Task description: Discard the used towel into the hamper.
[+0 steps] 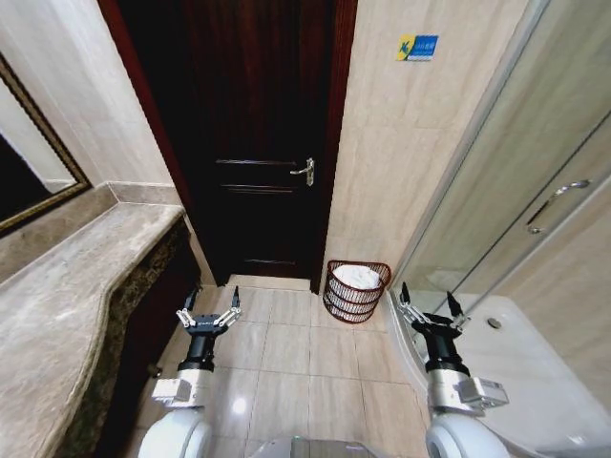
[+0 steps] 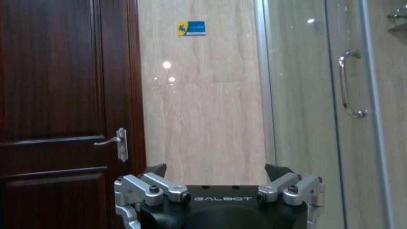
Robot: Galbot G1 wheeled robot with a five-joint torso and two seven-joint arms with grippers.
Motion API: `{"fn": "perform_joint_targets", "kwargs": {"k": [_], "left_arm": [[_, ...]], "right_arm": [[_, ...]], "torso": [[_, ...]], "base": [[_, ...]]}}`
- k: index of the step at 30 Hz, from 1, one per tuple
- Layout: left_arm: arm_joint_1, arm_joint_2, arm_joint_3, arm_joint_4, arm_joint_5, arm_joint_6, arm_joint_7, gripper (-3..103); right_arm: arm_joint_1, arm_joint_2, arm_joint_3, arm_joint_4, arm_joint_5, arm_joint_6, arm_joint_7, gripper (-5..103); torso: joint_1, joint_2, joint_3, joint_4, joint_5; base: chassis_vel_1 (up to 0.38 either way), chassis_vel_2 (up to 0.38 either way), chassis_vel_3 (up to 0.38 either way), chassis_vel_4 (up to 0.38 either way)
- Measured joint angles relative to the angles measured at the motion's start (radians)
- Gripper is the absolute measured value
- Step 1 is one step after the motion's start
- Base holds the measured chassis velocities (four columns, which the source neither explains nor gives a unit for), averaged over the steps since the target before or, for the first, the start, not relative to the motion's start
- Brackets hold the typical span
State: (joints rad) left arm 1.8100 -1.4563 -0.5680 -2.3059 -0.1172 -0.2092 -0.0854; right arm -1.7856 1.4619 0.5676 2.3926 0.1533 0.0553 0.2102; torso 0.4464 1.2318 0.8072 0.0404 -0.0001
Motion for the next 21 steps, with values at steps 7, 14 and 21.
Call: {"fn": "perform_joint_targets", "kwargs": {"k": [7, 14, 21], "left_arm": [[-0.002, -0.001, 0.003, 0.000, 0.006, 0.005, 0.001, 100], [-0.003, -0.005, 0.011, 0.002, 0.020, 0.005, 0.003, 100], [-0.003, -0.010, 0.013, 0.005, 0.025, 0.003, 0.004, 100]], "right_arm": [[-0.006, -0.004, 0.021, -0.006, 0.019, 0.006, -0.008, 100], [-0.016, -0.005, 0.034, -0.014, 0.028, 0.021, -0.018, 100], [-0.029, -0.008, 0.038, -0.018, 0.027, 0.033, -0.020, 100]], "torso": [[0.000, 0.000, 0.000, -0.0001, -0.0001], [0.000, 0.000, 0.000, -0.0001, 0.0002], [0.000, 0.000, 0.000, 0.0000, 0.0000]], "base": [[0.064, -0.066, -0.053, 0.054], [0.061, -0.062, -0.064, 0.059], [0.065, -0.071, -0.063, 0.068]]}}
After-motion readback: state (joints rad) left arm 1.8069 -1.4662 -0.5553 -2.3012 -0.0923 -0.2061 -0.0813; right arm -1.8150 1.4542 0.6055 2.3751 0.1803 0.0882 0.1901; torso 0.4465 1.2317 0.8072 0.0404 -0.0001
